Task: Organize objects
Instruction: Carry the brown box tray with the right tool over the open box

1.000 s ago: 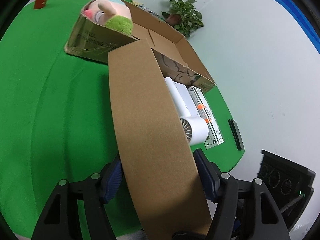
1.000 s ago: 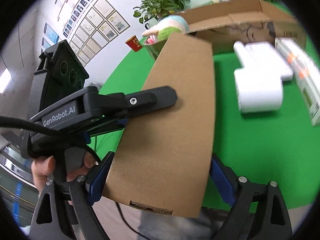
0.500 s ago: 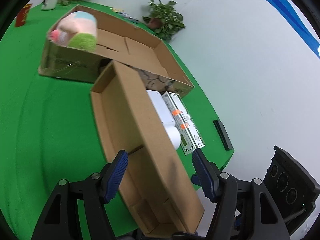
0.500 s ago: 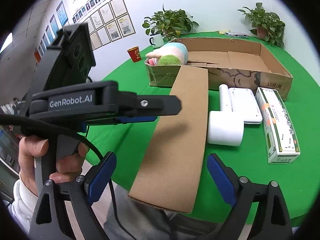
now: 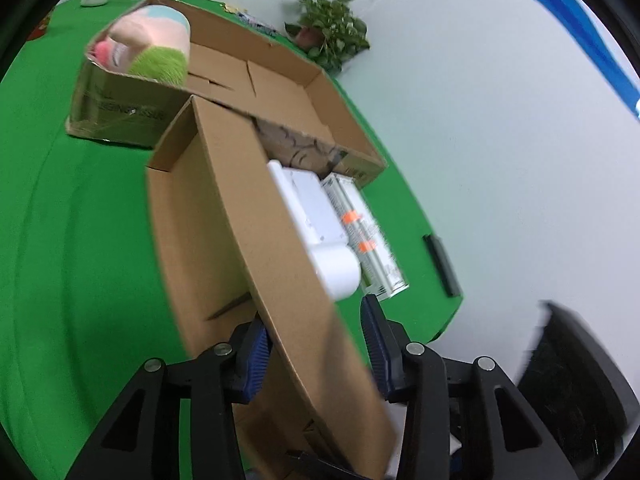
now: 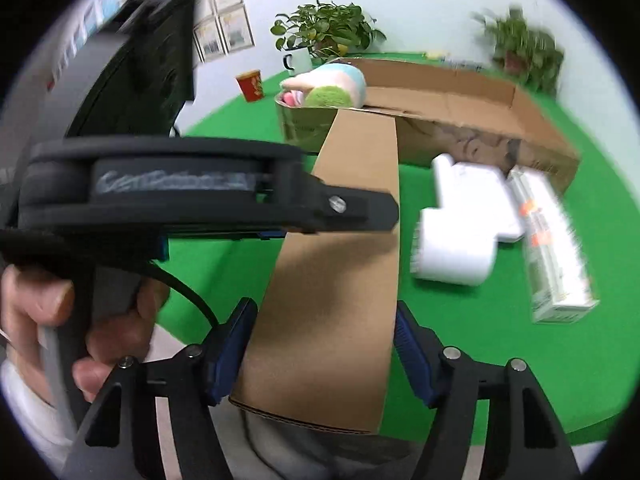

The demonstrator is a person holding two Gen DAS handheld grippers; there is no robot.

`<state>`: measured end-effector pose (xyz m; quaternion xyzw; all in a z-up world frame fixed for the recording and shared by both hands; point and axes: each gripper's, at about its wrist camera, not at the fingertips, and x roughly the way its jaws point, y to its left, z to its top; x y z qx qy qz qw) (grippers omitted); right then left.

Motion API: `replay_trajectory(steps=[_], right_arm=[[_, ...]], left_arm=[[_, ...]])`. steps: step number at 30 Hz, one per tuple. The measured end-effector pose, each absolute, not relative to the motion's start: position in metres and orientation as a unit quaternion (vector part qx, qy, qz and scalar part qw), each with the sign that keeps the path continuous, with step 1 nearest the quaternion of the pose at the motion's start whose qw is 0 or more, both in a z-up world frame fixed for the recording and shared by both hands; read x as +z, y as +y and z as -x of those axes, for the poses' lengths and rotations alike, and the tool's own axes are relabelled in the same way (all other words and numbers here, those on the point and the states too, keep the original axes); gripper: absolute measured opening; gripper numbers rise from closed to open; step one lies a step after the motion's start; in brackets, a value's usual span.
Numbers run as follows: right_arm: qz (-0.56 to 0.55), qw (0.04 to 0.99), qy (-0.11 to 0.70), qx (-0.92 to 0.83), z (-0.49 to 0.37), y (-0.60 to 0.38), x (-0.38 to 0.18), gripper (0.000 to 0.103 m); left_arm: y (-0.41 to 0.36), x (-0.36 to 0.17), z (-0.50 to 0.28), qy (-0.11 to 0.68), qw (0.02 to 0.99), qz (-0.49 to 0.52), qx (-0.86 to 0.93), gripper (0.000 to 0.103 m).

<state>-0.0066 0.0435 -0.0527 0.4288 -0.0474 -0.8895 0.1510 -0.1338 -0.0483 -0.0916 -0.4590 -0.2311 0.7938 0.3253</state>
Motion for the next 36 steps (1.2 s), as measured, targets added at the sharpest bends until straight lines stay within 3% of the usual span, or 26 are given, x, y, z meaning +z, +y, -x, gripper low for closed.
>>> replay_trajectory(steps=[2, 5, 8, 10, 11, 18, 20, 22, 24, 29, 34, 36], right_arm=[[-0.434, 0.201, -0.148, -0.866, 0.013, 0.062, -0.055, 0.067], [-0.442, 0.216, -0.218, -0.843, 0.016, 0.078, -0.063, 0.067], [-0.450, 0.199, -0.233, -0.839, 0.014, 0.092, -0.071, 0.077], [-0.452, 0.172, -0.243, -0.841, 0.012, 0.108, -0.074, 0.079], [-0.452, 0.162, -0.242, -0.843, 0.011, 0.115, -0.074, 0.079], [-0.431, 0.146, -0.179, -0.872, 0.009, 0.132, -0.063, 0.079], [-0.437, 0.150, -0.170, -0.870, 0.014, 0.127, -0.067, 0.066], [-0.446, 0.152, -0.144, -0.870, 0.020, 0.112, -0.070, 0.040], [-0.448, 0.130, -0.099, -0.879, 0.017, 0.094, -0.071, 0.030], [-0.443, 0.130, -0.080, -0.884, 0.005, 0.074, -0.072, 0.029], [-0.442, 0.100, -0.074, -0.888, 0.024, 0.072, -0.076, 0.029], [-0.440, 0.086, -0.063, -0.891, 0.033, 0.070, -0.074, 0.029]], left_arm=[[-0.054, -0.083, 0.130, -0.232, 0.325, 0.454, 0.796, 0.040], [-0.055, -0.080, 0.128, -0.217, 0.318, 0.460, 0.800, 0.040], [-0.056, -0.081, 0.125, -0.204, 0.300, 0.461, 0.810, 0.049], [-0.062, -0.077, 0.118, -0.198, 0.287, 0.450, 0.822, 0.063], [-0.065, -0.076, 0.115, -0.196, 0.281, 0.446, 0.827, 0.065], [-0.086, -0.083, 0.105, -0.175, 0.239, 0.448, 0.843, 0.065], [-0.079, -0.089, 0.105, -0.161, 0.236, 0.454, 0.844, 0.065], [-0.069, -0.097, 0.108, -0.156, 0.234, 0.462, 0.841, 0.063], [-0.056, -0.104, 0.111, -0.143, 0.231, 0.468, 0.841, 0.063], [-0.067, -0.109, 0.105, -0.143, 0.221, 0.467, 0.844, 0.059], [-0.065, -0.114, 0.110, -0.135, 0.219, 0.477, 0.841, 0.038], [-0.061, -0.114, 0.110, -0.127, 0.219, 0.474, 0.843, 0.034]])
